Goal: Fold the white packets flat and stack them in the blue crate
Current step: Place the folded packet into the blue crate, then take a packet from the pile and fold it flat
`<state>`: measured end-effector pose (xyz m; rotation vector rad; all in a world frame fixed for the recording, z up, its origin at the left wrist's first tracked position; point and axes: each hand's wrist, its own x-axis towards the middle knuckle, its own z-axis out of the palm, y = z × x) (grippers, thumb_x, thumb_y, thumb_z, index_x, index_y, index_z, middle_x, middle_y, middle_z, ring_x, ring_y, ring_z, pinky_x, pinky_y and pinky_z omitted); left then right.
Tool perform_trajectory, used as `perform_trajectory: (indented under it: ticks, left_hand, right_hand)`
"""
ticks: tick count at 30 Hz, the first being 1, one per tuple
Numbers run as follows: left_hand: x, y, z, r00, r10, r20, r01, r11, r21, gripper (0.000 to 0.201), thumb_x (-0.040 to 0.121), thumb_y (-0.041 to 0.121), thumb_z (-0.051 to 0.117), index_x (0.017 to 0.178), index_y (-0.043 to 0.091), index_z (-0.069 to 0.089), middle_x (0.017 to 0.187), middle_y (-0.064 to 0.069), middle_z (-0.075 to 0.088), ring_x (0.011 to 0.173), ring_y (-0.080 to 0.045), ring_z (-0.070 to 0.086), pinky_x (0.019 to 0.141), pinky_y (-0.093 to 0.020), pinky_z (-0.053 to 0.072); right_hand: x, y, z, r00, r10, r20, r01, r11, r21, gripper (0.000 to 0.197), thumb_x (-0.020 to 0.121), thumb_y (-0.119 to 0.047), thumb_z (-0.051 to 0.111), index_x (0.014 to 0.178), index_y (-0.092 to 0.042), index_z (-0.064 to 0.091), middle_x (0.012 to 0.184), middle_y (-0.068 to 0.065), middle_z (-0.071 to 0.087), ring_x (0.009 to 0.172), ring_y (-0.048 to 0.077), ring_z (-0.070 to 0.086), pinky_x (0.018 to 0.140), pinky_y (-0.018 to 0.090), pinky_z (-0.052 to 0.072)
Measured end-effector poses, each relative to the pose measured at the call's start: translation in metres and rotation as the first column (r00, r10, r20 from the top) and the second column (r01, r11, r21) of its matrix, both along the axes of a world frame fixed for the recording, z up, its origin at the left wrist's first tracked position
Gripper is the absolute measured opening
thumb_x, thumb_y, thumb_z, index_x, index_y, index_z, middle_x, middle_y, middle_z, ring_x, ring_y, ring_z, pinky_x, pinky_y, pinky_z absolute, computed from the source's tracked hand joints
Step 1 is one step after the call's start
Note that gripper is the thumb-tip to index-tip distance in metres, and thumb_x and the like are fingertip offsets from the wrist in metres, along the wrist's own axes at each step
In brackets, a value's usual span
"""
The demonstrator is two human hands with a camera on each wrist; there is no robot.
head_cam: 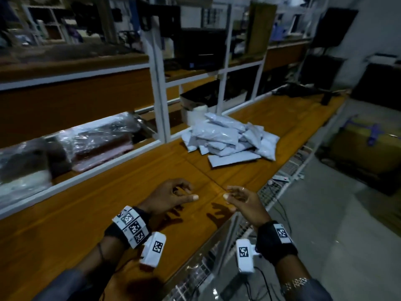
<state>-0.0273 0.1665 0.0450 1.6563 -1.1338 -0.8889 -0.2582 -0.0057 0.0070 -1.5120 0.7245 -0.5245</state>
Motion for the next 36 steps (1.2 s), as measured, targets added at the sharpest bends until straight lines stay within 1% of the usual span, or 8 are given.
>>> perform_trajectory:
  ticks: [6, 10, 15, 20, 26, 29, 32, 36]
  left_hand:
    - [0.018, -0.062, -0.011, 1.0, 0.012, 0.02, -0.012, 1.0, -0.005, 0.038, 0.074, 0.041, 0.089, 0.102, 0.027, 0.07, 0.099, -0.002, 0.07, 0.085, -0.028, 0.072, 0.069, -0.053, 0.062]
    - [0.025, -0.103, -0.014, 0.98, 0.015, 0.2, -0.012, 1.0, -0.014, 0.043, 0.075, 0.034, 0.089, 0.111, 0.027, 0.067, 0.107, 0.014, 0.061, 0.096, -0.007, 0.064, 0.059, -0.016, 0.052]
    - [0.042, -0.162, -0.033, 0.9, 0.012, 0.436, 0.016, 0.998, -0.06, 0.05, 0.071, 0.035, 0.091, 0.11, 0.026, 0.063, 0.116, 0.007, 0.058, 0.106, -0.009, 0.056, 0.075, -0.007, 0.045]
    - [0.055, -0.218, -0.063, 0.86, -0.027, 0.51, 0.012, 0.999, 0.033, 0.061, 0.071, 0.038, 0.091, 0.123, 0.026, 0.059, 0.128, 0.005, 0.052, 0.116, -0.016, 0.053, 0.096, -0.036, 0.051]
    - [0.071, -0.263, -0.1, 0.871, -0.074, 0.485, 0.064, 0.997, 0.037, 0.072, 0.074, 0.06, 0.081, 0.13, 0.02, 0.059, 0.129, -0.001, 0.057, 0.117, -0.013, 0.057, 0.101, -0.036, 0.051]
    - [0.08, -0.276, -0.12, 0.845, -0.039, 0.534, 0.043, 0.999, 0.004, 0.078, 0.078, 0.066, 0.073, 0.133, 0.012, 0.06, 0.134, -0.007, 0.058, 0.124, -0.015, 0.049, 0.11, -0.029, 0.039]
    - [0.084, -0.293, -0.129, 0.801, -0.07, 0.594, 0.023, 0.996, 0.086, 0.079, 0.074, 0.045, 0.087, 0.14, 0.017, 0.054, 0.144, -0.006, 0.052, 0.134, -0.027, 0.045, 0.112, -0.04, 0.037]
    - [0.075, -0.302, -0.132, 0.716, -0.117, 0.688, -0.034, 0.979, 0.201, 0.082, 0.071, 0.051, 0.085, 0.142, 0.029, 0.05, 0.144, 0.002, 0.052, 0.134, -0.021, 0.044, 0.11, -0.041, 0.03]
  right_hand:
    - [0.006, -0.046, -0.008, 0.995, -0.077, -0.071, 0.07, 0.994, -0.09, 0.031, 0.087, -0.024, 0.08, 0.116, -0.021, 0.071, 0.109, 0.005, 0.072, 0.106, 0.022, 0.068, 0.083, 0.042, 0.06]
    - [0.016, -0.083, -0.006, 0.984, -0.088, -0.155, 0.057, 0.979, -0.196, 0.034, 0.085, -0.025, 0.082, 0.117, -0.024, 0.07, 0.111, -0.001, 0.071, 0.106, 0.015, 0.067, 0.086, 0.032, 0.058]
    - [0.047, -0.16, -0.014, 0.959, -0.133, -0.249, 0.024, 0.918, -0.397, 0.047, 0.079, -0.023, 0.086, 0.122, -0.018, 0.067, 0.119, -0.001, 0.068, 0.113, 0.013, 0.062, 0.098, 0.034, 0.052]
    - [0.077, -0.236, -0.033, 0.892, -0.149, -0.427, -0.146, 0.799, -0.583, 0.057, 0.077, -0.02, 0.086, 0.129, -0.015, 0.062, 0.128, 0.003, 0.061, 0.122, 0.018, 0.054, 0.1, 0.025, 0.041]
    - [0.104, -0.294, -0.062, 0.77, -0.1, -0.631, -0.368, 0.737, -0.566, 0.072, 0.076, -0.032, 0.082, 0.139, -0.016, 0.052, 0.146, 0.007, 0.049, 0.139, 0.027, 0.042, 0.116, 0.033, 0.031]
    - [0.11, -0.304, -0.067, 0.723, -0.056, -0.688, -0.475, 0.682, -0.555, 0.071, 0.081, -0.021, 0.079, 0.143, -0.008, 0.049, 0.148, 0.011, 0.047, 0.141, 0.031, 0.039, 0.116, 0.031, 0.023]
    - [0.116, -0.313, -0.069, 0.712, -0.07, -0.699, -0.503, 0.644, -0.577, 0.06, 0.075, -0.016, 0.073, 0.132, -0.004, 0.06, 0.135, 0.019, 0.058, 0.129, 0.039, 0.053, 0.114, 0.041, 0.031]
    - [0.126, -0.318, -0.053, 0.65, -0.015, -0.759, -0.59, 0.62, -0.518, 0.044, 0.083, -0.015, 0.064, 0.127, -0.007, 0.064, 0.126, 0.016, 0.064, 0.119, 0.035, 0.059, 0.106, 0.043, 0.044]
